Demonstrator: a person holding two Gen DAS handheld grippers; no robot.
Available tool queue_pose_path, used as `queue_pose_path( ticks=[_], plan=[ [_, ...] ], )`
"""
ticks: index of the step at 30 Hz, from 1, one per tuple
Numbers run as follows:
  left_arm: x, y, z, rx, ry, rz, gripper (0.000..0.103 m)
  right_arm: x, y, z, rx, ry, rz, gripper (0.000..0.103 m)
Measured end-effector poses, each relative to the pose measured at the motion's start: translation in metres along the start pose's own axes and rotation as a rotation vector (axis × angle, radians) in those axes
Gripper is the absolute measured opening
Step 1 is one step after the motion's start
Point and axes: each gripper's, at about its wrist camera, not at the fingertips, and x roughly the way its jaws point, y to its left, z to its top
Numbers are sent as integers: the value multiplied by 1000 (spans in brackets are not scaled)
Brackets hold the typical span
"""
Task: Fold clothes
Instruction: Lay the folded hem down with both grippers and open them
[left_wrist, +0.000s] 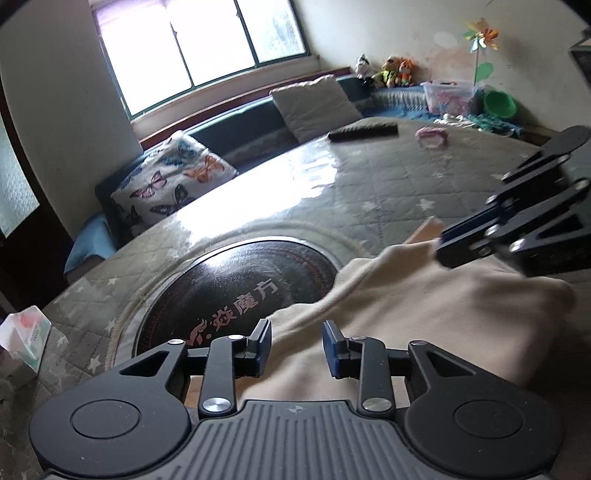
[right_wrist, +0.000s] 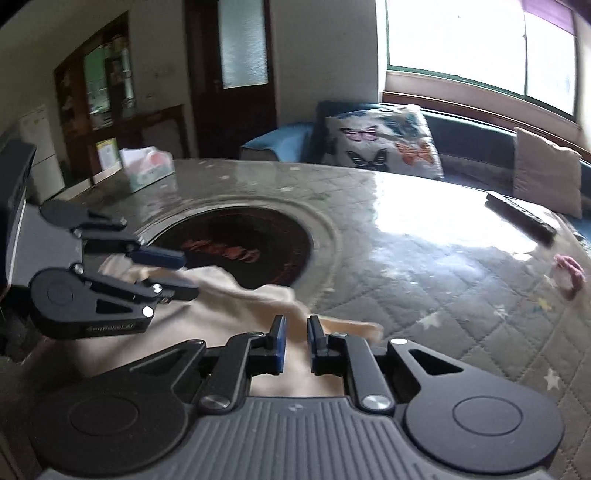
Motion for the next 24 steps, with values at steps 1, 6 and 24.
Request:
queue_pose_path(
  ticks=[1, 6, 24],
  plan=[
    [-8, -2, -3, 6, -9, -1, 33, -1, 4, -2, -5, 1, 5, 11],
    [-41, -8, -25, 18, -33, -5, 33, -18, 29, -13, -58, 8, 72, 12],
    [-63, 8, -73, -189, -18, -33, 34, -47, 35, -60, 35, 5, 95, 29]
  ],
)
